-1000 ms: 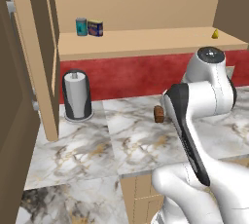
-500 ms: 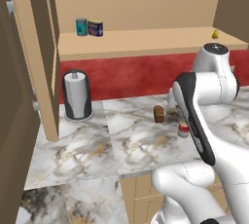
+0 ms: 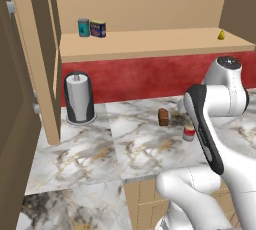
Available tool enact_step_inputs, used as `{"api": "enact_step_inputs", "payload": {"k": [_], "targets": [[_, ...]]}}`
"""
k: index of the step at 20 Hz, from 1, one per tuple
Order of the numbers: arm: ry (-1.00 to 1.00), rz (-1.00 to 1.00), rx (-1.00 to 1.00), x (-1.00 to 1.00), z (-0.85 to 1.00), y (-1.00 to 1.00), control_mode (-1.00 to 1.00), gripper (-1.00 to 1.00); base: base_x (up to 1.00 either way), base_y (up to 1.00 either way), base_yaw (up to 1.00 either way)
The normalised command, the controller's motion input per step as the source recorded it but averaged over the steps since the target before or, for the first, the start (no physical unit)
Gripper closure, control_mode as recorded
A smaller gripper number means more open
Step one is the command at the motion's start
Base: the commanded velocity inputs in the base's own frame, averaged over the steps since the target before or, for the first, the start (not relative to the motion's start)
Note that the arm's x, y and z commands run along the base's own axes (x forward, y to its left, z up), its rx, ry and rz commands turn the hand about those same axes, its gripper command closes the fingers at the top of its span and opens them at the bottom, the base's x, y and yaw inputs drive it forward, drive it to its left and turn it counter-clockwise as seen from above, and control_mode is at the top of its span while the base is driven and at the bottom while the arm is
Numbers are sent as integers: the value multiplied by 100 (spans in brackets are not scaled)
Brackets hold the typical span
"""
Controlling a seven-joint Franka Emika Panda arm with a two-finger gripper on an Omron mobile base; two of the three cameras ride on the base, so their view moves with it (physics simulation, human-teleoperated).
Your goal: Pick the cans from the counter and place them in their designated side in the cabinet.
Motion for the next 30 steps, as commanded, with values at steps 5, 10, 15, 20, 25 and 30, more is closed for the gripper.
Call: {"api": "enact_step_inputs", "payload": {"k": [5, 10, 15, 20, 25, 30], "targets": [[-1, 0, 0, 14, -9, -29, -100, -100, 0, 0, 0], [0, 0, 0, 27, -9, -19, -100, -100, 0, 0, 0], [0, 0, 0, 20, -7, -11, -100, -100, 0, 0, 0], [5, 0, 0, 25, -23, -15, -100, -100, 0, 0, 0], [4, 0, -1, 27, -30, -15, -100, -100, 0, 0, 0], [1, 0, 0, 24, -26, -15, -100, -100, 0, 0, 0]]}}
